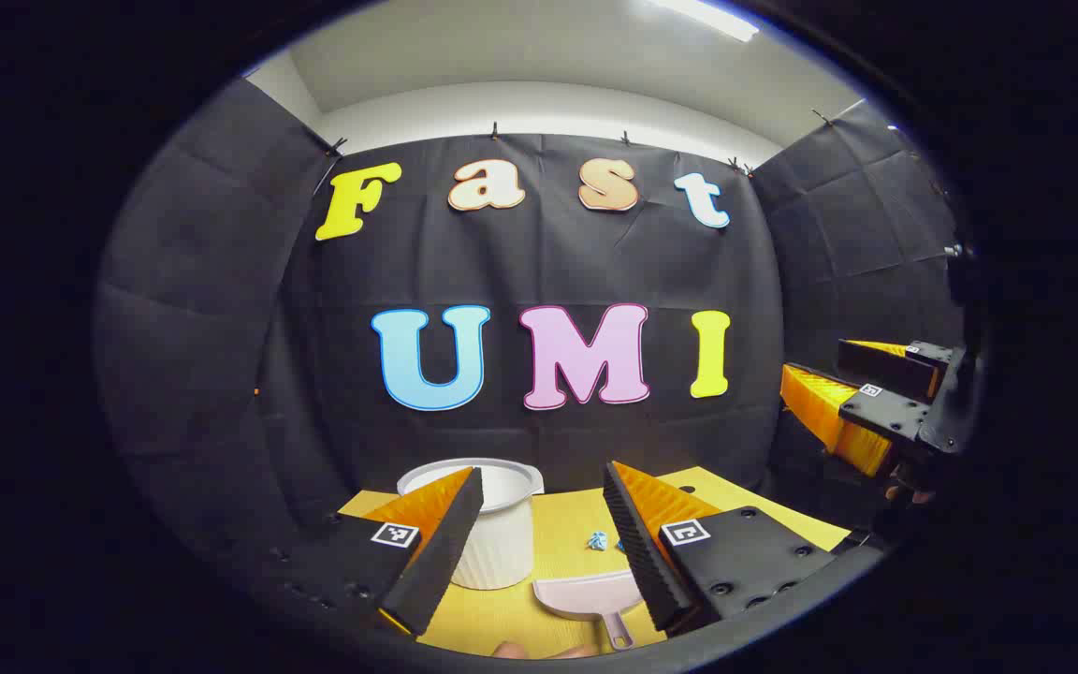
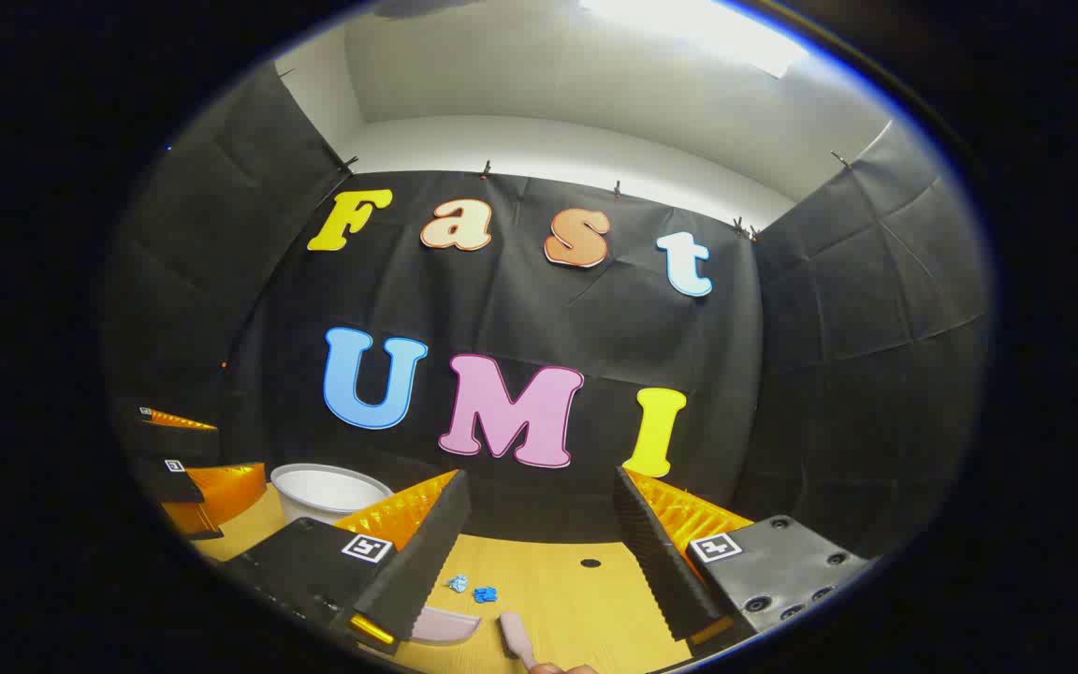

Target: Pick up the small broom and dustpan from the desktop, sweep the trash into the dustpan with the broom, and then empty the trash into the garbage bin.

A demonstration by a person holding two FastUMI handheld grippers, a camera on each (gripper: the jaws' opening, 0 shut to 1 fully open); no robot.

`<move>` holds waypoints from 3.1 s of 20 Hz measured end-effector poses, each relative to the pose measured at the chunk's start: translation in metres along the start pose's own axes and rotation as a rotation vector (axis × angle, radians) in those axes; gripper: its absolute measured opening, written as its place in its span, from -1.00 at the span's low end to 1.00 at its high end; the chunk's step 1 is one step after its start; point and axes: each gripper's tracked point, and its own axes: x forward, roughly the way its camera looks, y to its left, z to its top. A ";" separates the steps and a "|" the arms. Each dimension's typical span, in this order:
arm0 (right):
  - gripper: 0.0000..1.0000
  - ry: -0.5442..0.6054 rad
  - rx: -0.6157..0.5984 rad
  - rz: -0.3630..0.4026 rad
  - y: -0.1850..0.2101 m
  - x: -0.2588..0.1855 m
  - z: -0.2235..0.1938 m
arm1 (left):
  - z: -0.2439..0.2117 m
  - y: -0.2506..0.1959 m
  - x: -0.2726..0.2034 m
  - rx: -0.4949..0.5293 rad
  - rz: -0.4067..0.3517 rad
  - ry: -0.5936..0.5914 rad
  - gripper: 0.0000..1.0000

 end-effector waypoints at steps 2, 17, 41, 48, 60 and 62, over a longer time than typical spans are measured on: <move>0.96 0.004 -0.006 0.000 0.006 -0.005 -0.002 | 0.001 -0.005 -0.004 -0.021 -0.021 -0.019 0.53; 0.98 0.065 0.132 -0.011 -0.001 0.012 -0.008 | 0.003 0.003 0.015 -0.098 0.017 0.008 0.53; 0.97 0.068 0.132 0.070 -0.024 0.035 -0.029 | -0.006 -0.021 0.042 -0.194 0.082 0.002 0.53; 0.98 0.198 0.114 0.123 -0.020 0.039 -0.080 | -0.067 -0.060 0.055 -0.171 -0.074 0.183 0.53; 0.98 0.339 -0.031 0.244 -0.030 0.054 -0.176 | -0.287 -0.091 0.047 -0.115 -0.035 0.902 0.58; 0.98 0.341 -0.028 0.276 -0.031 0.061 -0.184 | -0.303 -0.098 0.057 -0.137 -0.039 0.965 0.59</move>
